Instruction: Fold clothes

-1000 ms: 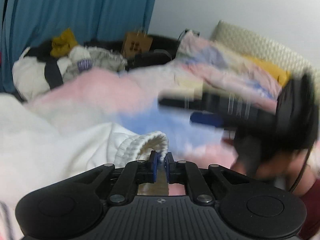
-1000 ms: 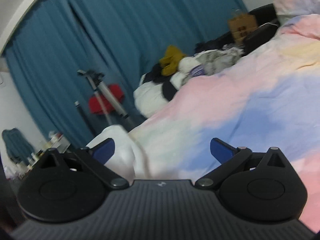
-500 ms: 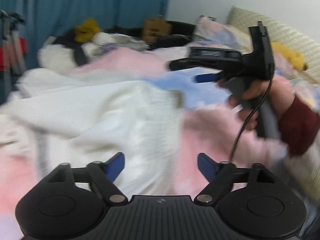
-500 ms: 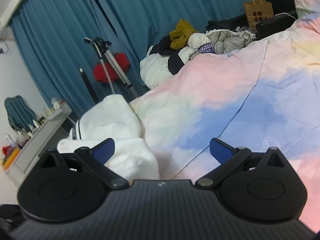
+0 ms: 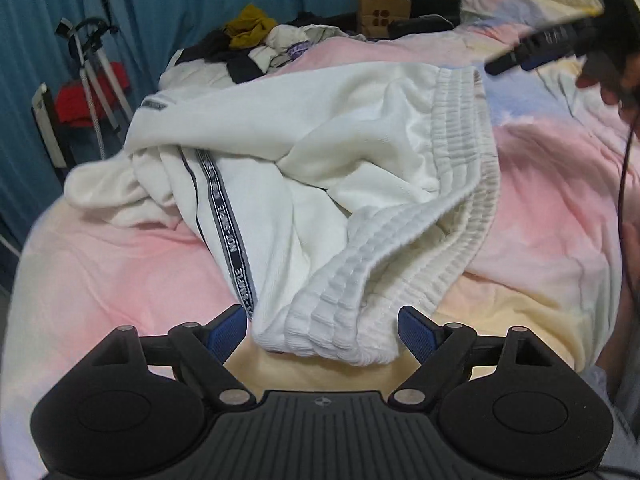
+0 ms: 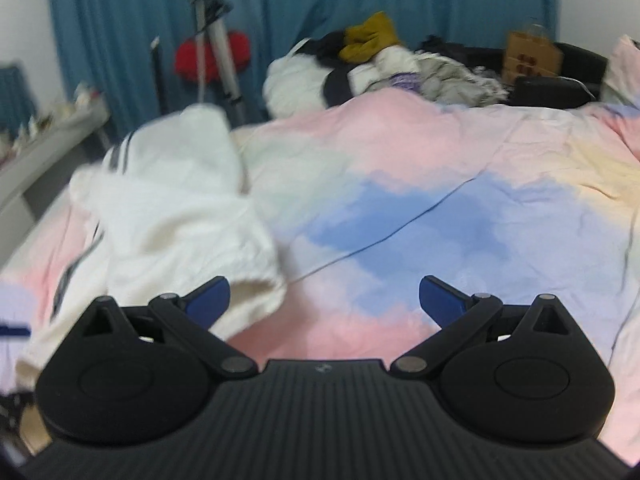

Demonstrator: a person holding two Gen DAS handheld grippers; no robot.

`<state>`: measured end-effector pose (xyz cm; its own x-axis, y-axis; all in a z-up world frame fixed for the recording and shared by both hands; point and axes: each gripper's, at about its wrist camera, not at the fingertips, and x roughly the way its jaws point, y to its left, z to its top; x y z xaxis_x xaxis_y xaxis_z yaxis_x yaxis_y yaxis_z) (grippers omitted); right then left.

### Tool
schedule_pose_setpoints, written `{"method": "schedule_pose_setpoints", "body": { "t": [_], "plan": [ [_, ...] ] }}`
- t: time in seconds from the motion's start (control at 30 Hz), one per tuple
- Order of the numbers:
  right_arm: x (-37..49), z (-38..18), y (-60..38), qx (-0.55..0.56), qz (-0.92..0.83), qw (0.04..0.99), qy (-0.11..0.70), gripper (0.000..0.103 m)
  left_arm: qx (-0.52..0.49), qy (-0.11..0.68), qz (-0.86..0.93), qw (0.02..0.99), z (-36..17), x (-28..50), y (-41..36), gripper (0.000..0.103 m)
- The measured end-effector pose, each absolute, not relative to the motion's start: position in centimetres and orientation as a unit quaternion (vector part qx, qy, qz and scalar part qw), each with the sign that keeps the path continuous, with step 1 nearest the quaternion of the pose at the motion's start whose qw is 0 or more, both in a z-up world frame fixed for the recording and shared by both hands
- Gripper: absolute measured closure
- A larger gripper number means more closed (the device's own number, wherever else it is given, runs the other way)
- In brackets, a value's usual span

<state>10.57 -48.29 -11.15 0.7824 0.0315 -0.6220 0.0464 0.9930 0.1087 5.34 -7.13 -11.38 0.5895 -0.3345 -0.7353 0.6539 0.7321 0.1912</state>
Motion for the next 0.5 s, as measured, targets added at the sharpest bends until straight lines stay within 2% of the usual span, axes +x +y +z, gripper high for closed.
{"method": "schedule_pose_setpoints", "body": {
  "t": [0.1,0.2,0.33,0.4,0.5],
  "plan": [
    [12.1,-12.6,-46.9,0.021,-0.005,0.933,0.360,0.001,0.191,0.349,-0.263,0.879,-11.4,6.0,-6.5,0.019],
    [13.7,-13.6,-46.2,-0.004,-0.021,0.927,0.374,0.006,0.156,0.349,-0.225,0.896,-11.1,6.8,-5.3,0.019],
    [13.8,-12.6,-45.7,-0.002,0.002,0.950,0.313,0.022,0.094,0.365,-0.184,0.908,-11.0,7.7,-3.6,0.018],
    [13.5,-11.8,-45.3,0.000,0.030,0.961,0.274,0.023,0.076,0.372,-0.172,0.909,-10.9,7.9,-3.0,0.018],
    [13.9,-12.1,-44.2,-0.052,0.036,0.965,0.254,0.024,0.074,0.374,-0.165,0.910,-10.9,7.8,-2.9,0.019]
  ]
}}
